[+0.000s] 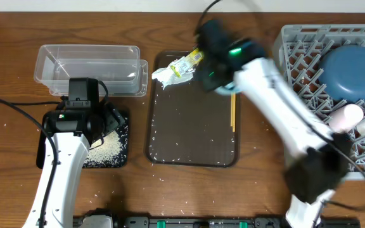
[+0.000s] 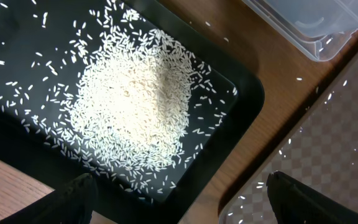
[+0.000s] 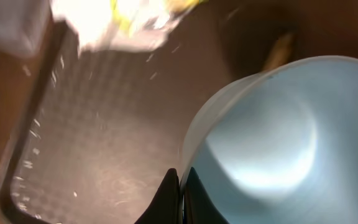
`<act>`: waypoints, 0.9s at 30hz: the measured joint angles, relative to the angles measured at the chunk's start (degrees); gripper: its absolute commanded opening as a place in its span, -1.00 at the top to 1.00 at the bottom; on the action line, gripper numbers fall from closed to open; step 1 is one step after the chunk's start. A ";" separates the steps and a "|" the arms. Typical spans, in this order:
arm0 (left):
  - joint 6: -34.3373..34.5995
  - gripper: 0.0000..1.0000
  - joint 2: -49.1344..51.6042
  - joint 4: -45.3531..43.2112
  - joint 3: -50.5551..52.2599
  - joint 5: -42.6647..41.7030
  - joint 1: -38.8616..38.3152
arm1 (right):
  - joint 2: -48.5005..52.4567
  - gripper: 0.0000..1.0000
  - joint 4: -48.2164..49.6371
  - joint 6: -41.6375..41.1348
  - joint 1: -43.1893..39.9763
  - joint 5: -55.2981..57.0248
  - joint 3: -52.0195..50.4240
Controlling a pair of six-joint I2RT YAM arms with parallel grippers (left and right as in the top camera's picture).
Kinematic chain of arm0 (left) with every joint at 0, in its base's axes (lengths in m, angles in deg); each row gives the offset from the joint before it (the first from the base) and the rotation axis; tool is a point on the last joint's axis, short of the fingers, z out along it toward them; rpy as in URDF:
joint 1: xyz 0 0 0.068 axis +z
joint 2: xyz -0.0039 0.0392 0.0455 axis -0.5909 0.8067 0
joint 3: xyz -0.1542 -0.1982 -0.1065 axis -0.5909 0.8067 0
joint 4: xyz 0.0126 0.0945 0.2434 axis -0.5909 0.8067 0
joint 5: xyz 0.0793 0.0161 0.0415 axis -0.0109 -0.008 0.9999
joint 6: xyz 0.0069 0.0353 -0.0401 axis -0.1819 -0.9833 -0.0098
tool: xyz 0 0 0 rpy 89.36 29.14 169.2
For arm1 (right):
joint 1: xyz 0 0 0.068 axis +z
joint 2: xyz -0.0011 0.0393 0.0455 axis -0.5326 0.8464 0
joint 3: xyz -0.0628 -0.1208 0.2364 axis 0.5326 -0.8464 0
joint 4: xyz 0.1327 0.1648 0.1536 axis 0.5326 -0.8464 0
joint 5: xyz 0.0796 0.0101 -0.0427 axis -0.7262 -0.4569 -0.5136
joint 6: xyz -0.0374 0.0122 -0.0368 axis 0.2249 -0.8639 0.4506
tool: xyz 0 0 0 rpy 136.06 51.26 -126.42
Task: Sort waste into correct bins and load items into the dishwasher rack
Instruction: 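Lower the light-blue bowl into the rack and release it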
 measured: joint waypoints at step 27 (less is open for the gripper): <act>0.00 -0.81 -0.02 0.00 0.00 0.00 0.00 | -13.73 0.98 -3.76 2.95 -64.78 -26.73 0.83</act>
